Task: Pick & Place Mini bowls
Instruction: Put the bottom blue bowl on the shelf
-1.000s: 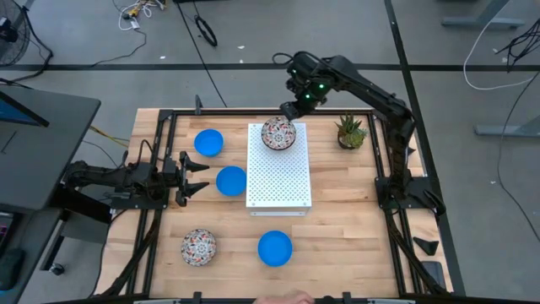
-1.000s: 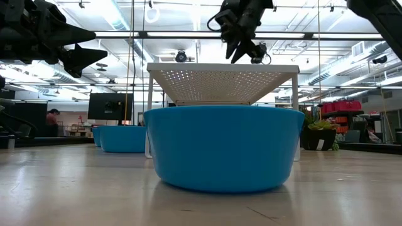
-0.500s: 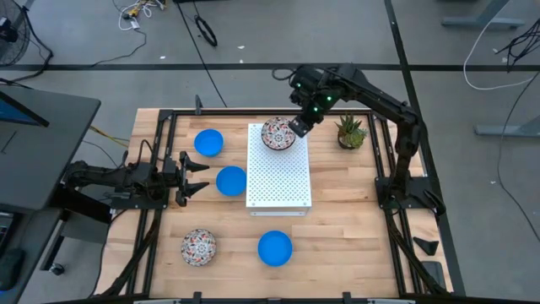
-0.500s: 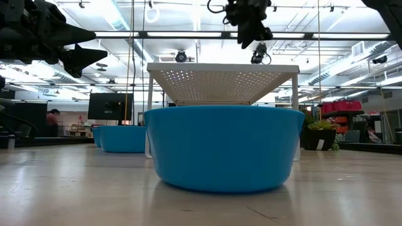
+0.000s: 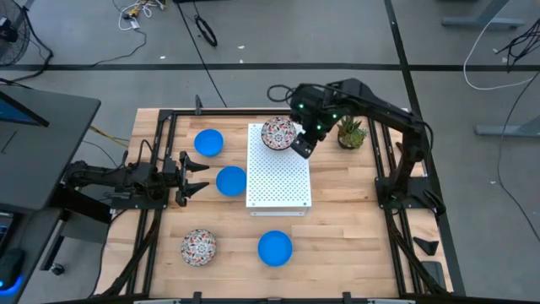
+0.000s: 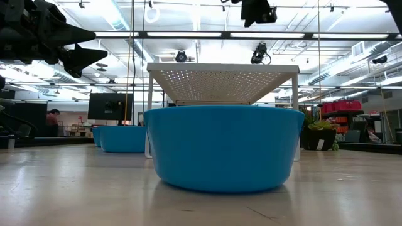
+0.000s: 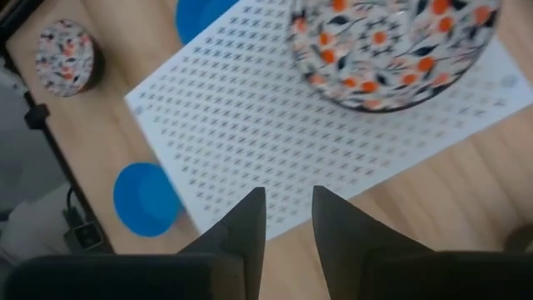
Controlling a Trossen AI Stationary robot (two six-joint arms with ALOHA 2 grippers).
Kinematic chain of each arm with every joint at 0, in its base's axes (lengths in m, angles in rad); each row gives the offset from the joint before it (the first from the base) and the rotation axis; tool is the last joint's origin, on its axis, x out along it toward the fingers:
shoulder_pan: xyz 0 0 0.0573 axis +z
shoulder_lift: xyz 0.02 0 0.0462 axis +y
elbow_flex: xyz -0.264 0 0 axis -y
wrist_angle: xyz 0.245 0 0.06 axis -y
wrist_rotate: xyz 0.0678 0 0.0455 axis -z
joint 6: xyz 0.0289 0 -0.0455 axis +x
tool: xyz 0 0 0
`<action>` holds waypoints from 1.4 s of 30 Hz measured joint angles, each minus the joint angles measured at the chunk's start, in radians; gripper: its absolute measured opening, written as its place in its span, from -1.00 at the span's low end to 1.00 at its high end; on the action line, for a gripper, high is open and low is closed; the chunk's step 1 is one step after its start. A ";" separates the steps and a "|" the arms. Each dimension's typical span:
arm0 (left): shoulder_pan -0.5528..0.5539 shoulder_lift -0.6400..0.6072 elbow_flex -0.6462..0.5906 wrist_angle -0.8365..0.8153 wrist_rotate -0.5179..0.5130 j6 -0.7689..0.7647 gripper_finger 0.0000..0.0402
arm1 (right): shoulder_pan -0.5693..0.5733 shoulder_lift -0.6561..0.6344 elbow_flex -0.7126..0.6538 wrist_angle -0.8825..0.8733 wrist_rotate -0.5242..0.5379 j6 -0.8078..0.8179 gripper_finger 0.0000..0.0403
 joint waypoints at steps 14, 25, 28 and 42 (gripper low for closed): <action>0.000 0.000 0.000 0.000 0.000 0.000 0.44 | 0.231 0.000 0.000 0.000 -0.008 -0.063 -0.49; 0.000 0.000 0.000 0.000 0.000 0.000 0.44 | 0.409 0.000 0.000 0.000 -0.008 -0.205 -0.49; 0.000 0.000 0.000 0.000 0.000 0.000 0.44 | 0.458 0.000 0.000 0.000 -0.008 -0.284 -0.49; 0.000 0.000 0.000 0.000 0.000 0.000 0.44 | 0.643 0.001 0.000 0.068 -0.007 -0.572 -0.49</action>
